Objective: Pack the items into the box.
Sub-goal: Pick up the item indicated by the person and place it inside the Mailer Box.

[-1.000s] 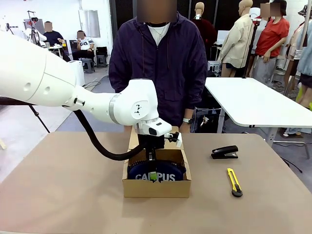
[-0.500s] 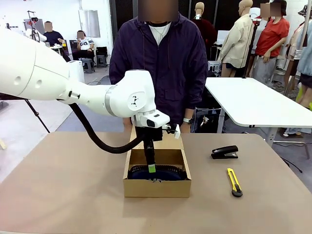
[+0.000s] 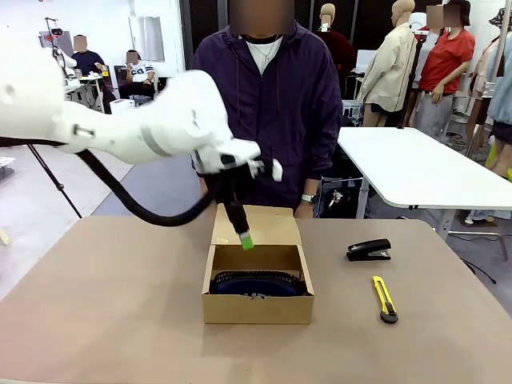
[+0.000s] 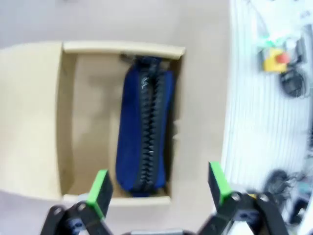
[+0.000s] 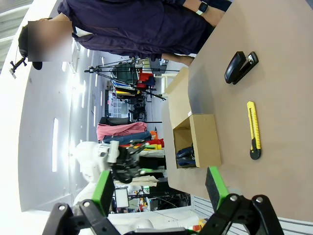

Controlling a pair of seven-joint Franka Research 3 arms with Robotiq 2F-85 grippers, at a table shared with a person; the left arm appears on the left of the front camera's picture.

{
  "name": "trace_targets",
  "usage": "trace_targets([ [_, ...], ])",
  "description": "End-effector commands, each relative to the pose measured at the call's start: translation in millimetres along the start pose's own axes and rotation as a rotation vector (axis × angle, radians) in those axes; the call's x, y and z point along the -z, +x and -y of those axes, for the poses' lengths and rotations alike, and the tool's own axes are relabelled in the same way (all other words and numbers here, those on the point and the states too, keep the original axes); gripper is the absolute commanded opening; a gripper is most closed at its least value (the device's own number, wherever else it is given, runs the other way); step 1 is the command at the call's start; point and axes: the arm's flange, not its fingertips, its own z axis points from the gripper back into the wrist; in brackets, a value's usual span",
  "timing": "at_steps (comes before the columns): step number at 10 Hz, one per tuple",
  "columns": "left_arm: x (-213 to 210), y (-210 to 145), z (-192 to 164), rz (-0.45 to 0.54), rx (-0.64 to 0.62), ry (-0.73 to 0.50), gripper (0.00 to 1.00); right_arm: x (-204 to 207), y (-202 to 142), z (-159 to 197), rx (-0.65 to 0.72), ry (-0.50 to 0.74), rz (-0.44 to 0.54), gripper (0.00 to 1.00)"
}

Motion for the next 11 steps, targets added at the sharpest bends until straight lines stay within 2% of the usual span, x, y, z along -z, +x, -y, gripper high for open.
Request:
trace_targets([
  [1, -64.1, -73.7, 43.5, 0.241, -0.151, 0.036, 1.00, -0.6, 1.5, -2.0, -0.023, 0.001, -0.006, 1.00],
  [2, -95.5, -118.0, 56.4, 0.357, -0.309, 0.084, 1.00, -0.6, 1.5, -2.0, -0.023, 0.001, -0.006, 1.00],
  [4, -138.1, -227.0, 82.3, 0.529, -0.655, 0.078, 1.00, -0.6, 1.5, -2.0, -0.023, 0.001, -0.006, 1.00],
  [6, -153.7, -318.8, 98.3, 0.707, -0.824, -0.002, 1.00, -0.6, 1.5, -2.0, -0.023, 0.001, -0.006, 1.00],
  [8, -137.9, -386.3, 95.9, 0.909, -0.940, 0.014, 1.00, -0.6, 1.5, -2.0, -0.023, 0.001, -0.006, 1.00],
  [9, -152.3, -347.2, 100.3, 0.690, -0.833, -0.006, 1.00, -0.6, 1.5, -2.0, -0.023, 0.001, -0.006, 1.00],
  [11, -152.3, -347.2, 100.3, 0.690, -0.833, -0.006, 1.00, -0.6, 1.5, -2.0, -0.023, 0.001, -0.006, 1.00],
])
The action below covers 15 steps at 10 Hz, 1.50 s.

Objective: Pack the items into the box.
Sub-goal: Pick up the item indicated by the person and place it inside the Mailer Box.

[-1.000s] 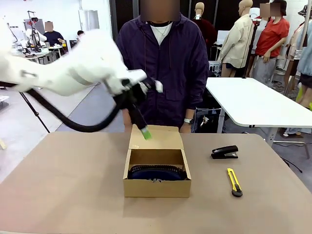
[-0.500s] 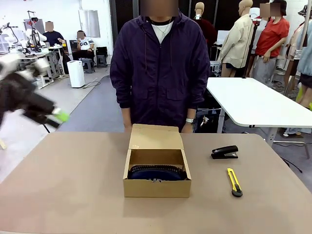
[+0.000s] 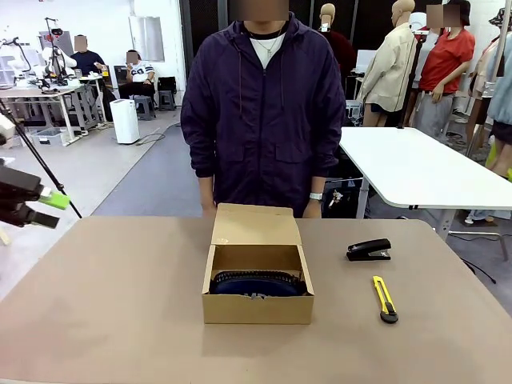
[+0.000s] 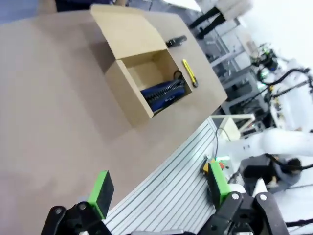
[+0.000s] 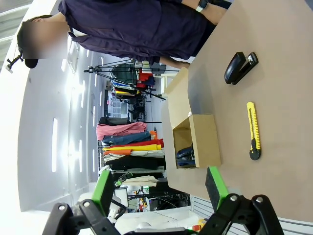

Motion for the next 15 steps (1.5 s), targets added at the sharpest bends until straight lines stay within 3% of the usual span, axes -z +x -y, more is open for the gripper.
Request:
trace_targets([
  [1, 2.1, 10.0, 5.7, -0.029, 0.022, 0.003, 1.00, 0.0, 0.1, -1.4, -0.021, 0.003, -0.006, 1.00],
  [15, 2.1, 10.0, 5.7, -0.029, 0.022, 0.003, 1.00, 0.0, 0.1, -1.4, -0.021, 0.003, -0.006, 1.00],
])
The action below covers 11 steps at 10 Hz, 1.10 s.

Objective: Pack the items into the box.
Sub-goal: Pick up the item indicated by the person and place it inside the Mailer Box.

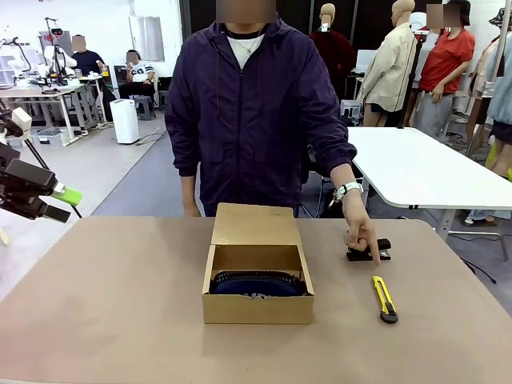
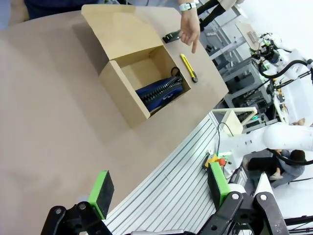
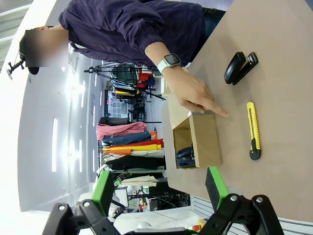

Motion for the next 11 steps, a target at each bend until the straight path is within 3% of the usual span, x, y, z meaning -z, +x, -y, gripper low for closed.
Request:
trace_targets([
  [1, -2.8, 0.1, -1.6, -0.009, 0.001, -0.003, 1.00, 0.0, 0.1, -1.4, -0.021, 0.003, -0.006, 1.00],
  [3, -2.8, 0.1, -1.6, -0.009, 0.001, -0.003, 1.00, 0.0, 0.0, 0.0, 0.000, 0.000, 0.000, 1.00],
  [4, -2.8, 0.1, -1.6, -0.009, 0.001, -0.003, 1.00, 14.4, 3.7, -6.2, -0.006, -0.066, -0.074, 1.00],
  [5, -2.8, 0.1, -1.6, -0.009, 0.001, -0.003, 1.00, 50.1, 4.9, -24.1, -0.073, -0.243, -0.155, 1.00],
  [6, -2.8, 0.1, -1.6, -0.009, 0.001, -0.003, 1.00, 96.4, 0.3, -40.0, -0.162, -0.415, -0.272, 1.00],
  [8, -2.8, 0.1, -1.6, -0.009, 0.001, -0.003, 1.00, 167.3, -17.5, -52.4, -0.436, -0.730, -0.377, 1.00],
  [10, -2.8, 0.1, -1.6, -0.009, 0.001, -0.003, 1.00, 219.7, -51.2, -65.6, -0.742, -0.908, -0.517, 1.00],
  [11, -2.8, 0.1, -1.6, -0.009, 0.001, -0.003, 1.00, 233.4, -68.1, -69.3, -0.817, -0.958, -0.533, 1.00],
])
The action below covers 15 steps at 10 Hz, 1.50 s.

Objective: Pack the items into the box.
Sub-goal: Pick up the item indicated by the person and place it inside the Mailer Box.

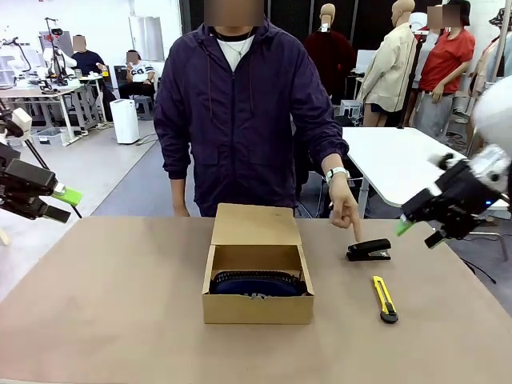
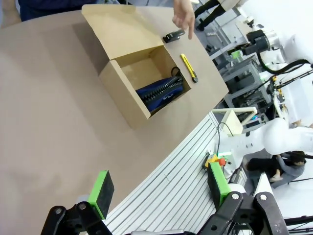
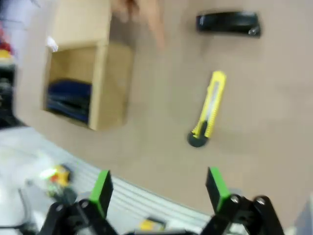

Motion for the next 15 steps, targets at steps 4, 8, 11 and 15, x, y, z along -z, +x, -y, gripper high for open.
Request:
trace_targets([
  [4, -3.0, -0.4, -0.5, -0.008, 0.003, -0.003, 1.00, 4.3, -1.8, -15.7, -0.123, -0.118, -0.040, 1.00],
  [8, -3.0, -0.4, -0.5, -0.008, 0.003, -0.003, 1.00, 44.1, 0.4, -38.9, -0.122, -0.323, -0.141, 1.00],
  [11, -3.0, -0.4, -0.5, -0.008, 0.003, -0.003, 1.00, 110.0, 4.8, -38.1, -0.040, -0.409, -0.204, 1.00],
  [15, -3.0, -0.4, -0.5, -0.008, 0.003, -0.003, 1.00, 174.7, -9.3, -9.2, 0.060, -0.413, -0.106, 1.00],
])
